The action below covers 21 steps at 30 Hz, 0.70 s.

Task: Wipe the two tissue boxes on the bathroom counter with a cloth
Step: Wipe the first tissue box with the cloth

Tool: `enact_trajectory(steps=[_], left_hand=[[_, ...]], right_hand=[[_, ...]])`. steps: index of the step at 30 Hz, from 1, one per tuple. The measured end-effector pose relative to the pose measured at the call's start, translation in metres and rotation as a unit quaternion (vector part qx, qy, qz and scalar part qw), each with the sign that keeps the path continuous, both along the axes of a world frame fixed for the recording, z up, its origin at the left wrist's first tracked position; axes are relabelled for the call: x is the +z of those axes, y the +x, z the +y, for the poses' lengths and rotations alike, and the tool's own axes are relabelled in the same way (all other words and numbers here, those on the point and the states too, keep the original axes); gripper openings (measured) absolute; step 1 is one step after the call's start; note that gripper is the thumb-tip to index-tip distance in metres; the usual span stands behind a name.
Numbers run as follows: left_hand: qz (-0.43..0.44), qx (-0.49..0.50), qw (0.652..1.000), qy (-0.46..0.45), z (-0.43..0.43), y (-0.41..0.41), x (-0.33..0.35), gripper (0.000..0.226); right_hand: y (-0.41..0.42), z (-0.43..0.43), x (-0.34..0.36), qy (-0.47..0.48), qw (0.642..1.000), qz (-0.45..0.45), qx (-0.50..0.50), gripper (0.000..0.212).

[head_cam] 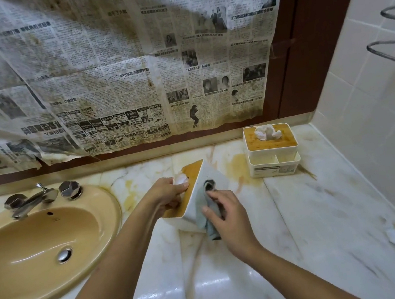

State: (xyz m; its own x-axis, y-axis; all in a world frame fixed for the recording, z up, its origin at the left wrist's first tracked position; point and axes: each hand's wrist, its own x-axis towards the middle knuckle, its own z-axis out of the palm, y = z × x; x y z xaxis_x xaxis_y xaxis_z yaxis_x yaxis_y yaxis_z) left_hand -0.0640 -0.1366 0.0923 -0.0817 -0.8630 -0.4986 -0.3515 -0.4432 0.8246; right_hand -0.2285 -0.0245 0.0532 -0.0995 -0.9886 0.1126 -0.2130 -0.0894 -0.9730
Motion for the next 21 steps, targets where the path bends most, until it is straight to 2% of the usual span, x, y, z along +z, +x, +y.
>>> enact_trajectory(steps=[5, 10, 12, 15, 18, 20, 21], left_hand=[[0.011, -0.013, 1.000, 0.016, 0.000, 0.001, -0.005, 0.022], [0.039, 0.006, 0.999, 0.031, 0.005, -0.001, -0.011, 0.026], [0.063, 0.024, 0.997, 0.036, 0.005, -0.003, -0.015, 0.027], [0.071, 0.034, 0.997, 0.026, 0.002, -0.001, -0.018, 0.033], [0.066, 0.020, 0.998, 0.016, 0.001, 0.001, -0.019, 0.032], [0.068, 0.007, 0.998, 0.013, 0.000, 0.003, -0.020, 0.030], [0.069, -0.002, 0.998, 0.013, -0.001, 0.003, -0.021, 0.029]], right_hand=[[-0.001, -0.009, 0.000, -0.071, 0.994, 0.080, 0.009, 0.035], [-0.016, -0.053, 0.012, -0.019, 0.995, 0.077, -0.064, 0.037], [-0.016, -0.055, 0.011, -0.025, 0.993, 0.099, -0.053, 0.037], [-0.010, -0.029, 0.001, -0.129, 0.979, 0.154, 0.032, 0.032], [-0.011, -0.007, -0.010, -0.235, 0.932, 0.245, 0.126, 0.031], [-0.017, -0.012, -0.012, -0.263, 0.912, 0.287, 0.131, 0.034], [-0.020, -0.019, -0.013, -0.257, 0.916, 0.287, 0.109, 0.034]])
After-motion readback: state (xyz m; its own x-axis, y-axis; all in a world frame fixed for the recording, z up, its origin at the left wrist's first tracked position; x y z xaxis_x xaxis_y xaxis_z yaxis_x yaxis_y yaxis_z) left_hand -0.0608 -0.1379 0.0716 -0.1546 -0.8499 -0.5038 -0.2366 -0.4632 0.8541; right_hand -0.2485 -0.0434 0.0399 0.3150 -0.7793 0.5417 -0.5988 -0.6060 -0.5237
